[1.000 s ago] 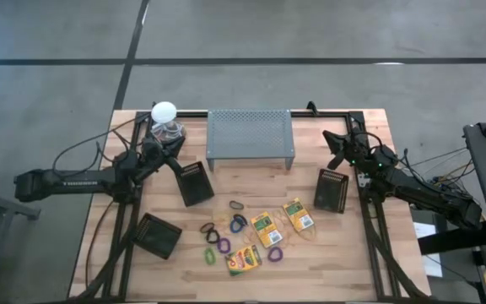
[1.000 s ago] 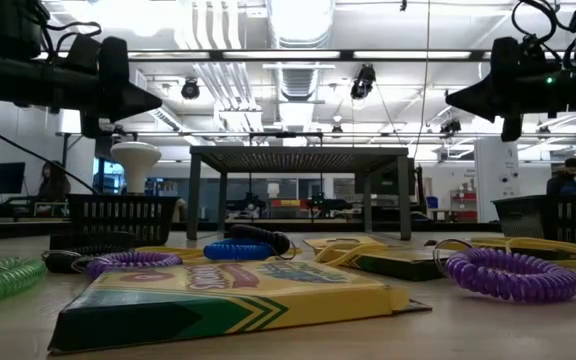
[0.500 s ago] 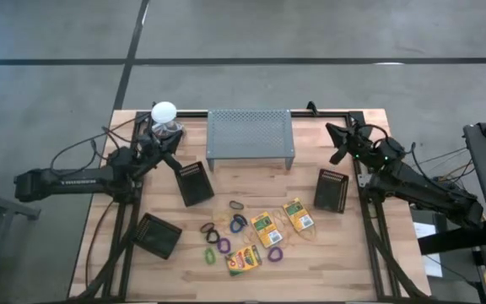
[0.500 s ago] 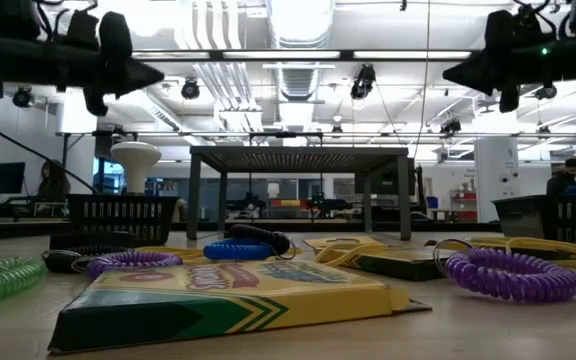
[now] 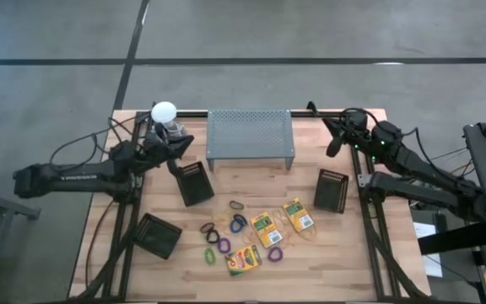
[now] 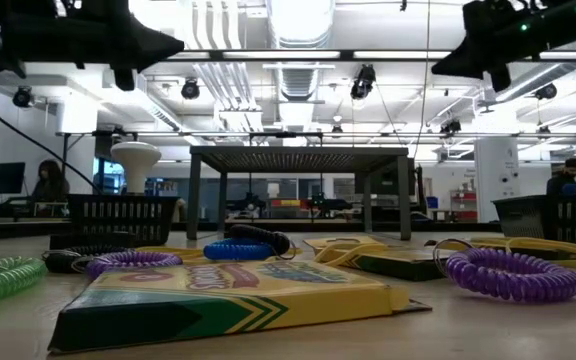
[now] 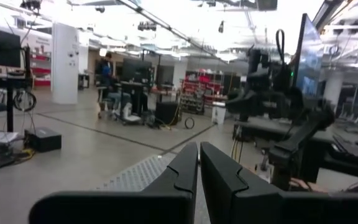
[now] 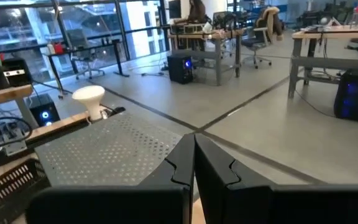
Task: Pick & Place Office Desk Supplies
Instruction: Put the black rubber band into the top left black bin
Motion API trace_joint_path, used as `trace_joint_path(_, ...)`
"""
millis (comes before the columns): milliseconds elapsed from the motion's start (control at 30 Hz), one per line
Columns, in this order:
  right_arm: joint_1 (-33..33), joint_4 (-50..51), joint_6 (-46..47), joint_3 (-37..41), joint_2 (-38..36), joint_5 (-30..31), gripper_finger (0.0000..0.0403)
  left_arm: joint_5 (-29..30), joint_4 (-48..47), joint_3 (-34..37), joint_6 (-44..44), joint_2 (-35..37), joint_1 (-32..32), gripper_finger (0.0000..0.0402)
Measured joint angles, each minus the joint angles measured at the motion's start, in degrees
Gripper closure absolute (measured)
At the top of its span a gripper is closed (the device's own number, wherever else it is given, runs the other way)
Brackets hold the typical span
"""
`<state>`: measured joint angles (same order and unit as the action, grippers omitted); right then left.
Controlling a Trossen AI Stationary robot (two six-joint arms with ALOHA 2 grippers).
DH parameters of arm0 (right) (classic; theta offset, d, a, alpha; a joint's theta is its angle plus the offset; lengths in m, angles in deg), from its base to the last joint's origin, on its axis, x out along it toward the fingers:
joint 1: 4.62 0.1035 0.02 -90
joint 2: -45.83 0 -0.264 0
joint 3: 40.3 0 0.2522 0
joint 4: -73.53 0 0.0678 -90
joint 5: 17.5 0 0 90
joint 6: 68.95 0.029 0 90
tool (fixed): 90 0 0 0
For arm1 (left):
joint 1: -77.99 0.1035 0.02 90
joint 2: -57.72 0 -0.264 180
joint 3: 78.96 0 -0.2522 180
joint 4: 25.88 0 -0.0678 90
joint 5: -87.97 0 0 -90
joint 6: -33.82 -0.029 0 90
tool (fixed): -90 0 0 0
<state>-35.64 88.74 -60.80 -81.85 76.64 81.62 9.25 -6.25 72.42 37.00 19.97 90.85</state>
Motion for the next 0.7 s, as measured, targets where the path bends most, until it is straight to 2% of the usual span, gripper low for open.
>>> trace_joint_path(400, 0.0, -0.3, 0.9, -3.0, 6.8, -0.2, 0.0394, 1.1, 0.8, -5.3, -6.5, -3.0, 0.0, 0.0376)
trace_joint_path(467, 0.0, -0.2, 1.1, -3.0, 7.4, -1.0, 0.0394, -0.5, 0.7, -5.9, -7.9, -3.4, -0.2, 0.0378)
trace_joint_path(567, 0.0, 0.1, 2.2, -2.5, 8.4, -6.0, 0.0394, -2.9, 0.4, -6.4, -9.7, -5.3, -1.3, 0.0385)
trace_joint_path(700, 0.1, 0.0, 2.7, -2.3, 9.3, -14.6, 0.0394, -1.9, 0.5, -7.3, -6.8, -9.2, -2.9, 0.0381)
